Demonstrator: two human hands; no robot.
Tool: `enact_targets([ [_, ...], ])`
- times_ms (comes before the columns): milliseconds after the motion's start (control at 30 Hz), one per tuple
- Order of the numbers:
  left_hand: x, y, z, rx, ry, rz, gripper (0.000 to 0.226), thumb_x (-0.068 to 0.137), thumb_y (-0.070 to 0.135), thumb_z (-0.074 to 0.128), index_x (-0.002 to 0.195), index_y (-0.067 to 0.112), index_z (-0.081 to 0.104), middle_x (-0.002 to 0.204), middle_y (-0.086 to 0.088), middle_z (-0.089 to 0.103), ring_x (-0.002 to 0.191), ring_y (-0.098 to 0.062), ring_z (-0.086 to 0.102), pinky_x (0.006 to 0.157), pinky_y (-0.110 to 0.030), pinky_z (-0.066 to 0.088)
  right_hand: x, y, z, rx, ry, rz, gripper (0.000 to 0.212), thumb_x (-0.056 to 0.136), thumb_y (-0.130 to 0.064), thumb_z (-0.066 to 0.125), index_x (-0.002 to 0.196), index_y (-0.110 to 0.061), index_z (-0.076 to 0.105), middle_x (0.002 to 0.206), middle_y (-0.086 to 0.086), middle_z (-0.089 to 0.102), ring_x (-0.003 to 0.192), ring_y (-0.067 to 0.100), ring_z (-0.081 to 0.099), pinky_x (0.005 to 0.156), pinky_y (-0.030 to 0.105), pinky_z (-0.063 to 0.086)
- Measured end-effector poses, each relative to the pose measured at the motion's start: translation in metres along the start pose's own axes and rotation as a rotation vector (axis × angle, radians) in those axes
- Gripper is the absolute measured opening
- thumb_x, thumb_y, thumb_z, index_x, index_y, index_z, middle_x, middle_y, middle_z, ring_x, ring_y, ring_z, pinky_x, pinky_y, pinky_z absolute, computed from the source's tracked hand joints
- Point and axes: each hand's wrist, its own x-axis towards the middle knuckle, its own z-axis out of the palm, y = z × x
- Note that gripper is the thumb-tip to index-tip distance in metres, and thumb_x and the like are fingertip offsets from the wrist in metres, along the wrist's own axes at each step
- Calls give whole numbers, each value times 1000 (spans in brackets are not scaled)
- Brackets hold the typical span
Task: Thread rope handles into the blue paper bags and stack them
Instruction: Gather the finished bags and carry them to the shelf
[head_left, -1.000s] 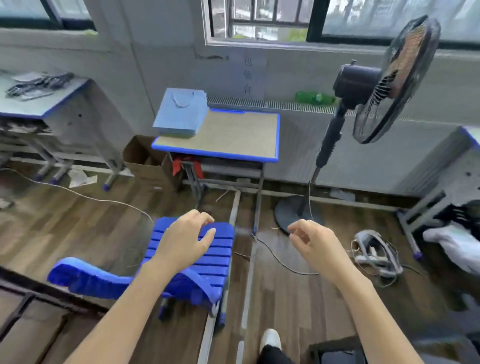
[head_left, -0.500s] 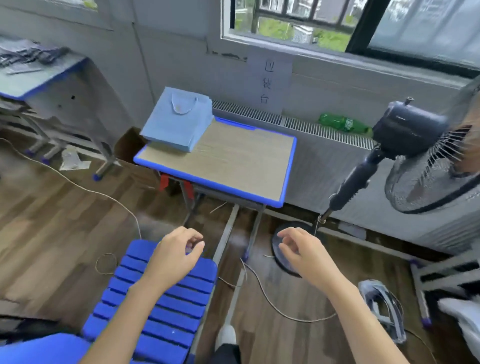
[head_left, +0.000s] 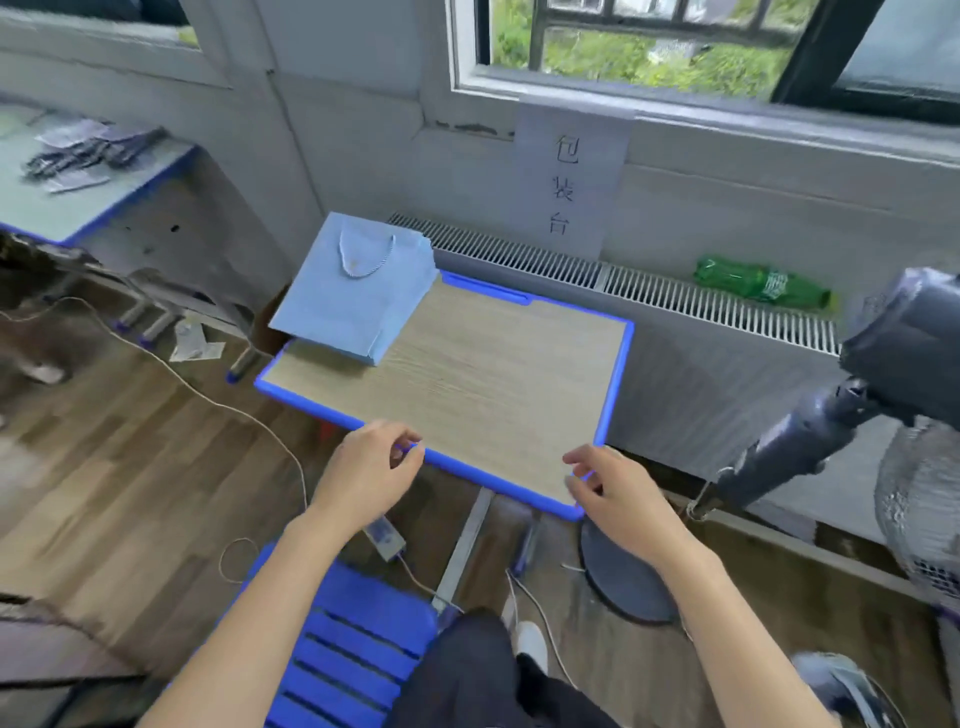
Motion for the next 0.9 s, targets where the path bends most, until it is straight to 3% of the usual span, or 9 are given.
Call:
enact_targets([
  [433, 64, -19, -16, -1, -17, -175, 15, 90, 23, 59, 101, 20, 68, 97, 7, 62, 84, -6, 60, 84, -30, 49, 123, -15, -1, 2, -189, -114, 24, 95, -23, 48, 119, -17, 53, 104, -4, 52, 81, 9, 52, 70, 16, 33],
  [733, 208, -101, -32, -4, -81, -194, 10, 87, 19, 63, 95, 16, 69, 91, 4, 63, 80, -13, 62, 83, -36, 50, 251, -57, 38, 37, -194, -11, 26, 94, -21, 49, 118, -16, 56, 100, -5, 53, 78, 8, 52, 73, 17, 36],
  [900, 288, -159, -50, 32, -62, -309, 25, 89, 14, 60, 112, 6, 65, 115, -10, 59, 107, -25, 56, 92, -29, 38, 334, -101, 85, 71, -307, 100, 32, 94, -23, 48, 124, -14, 52, 112, 2, 59, 88, 14, 54, 78, 21, 37],
])
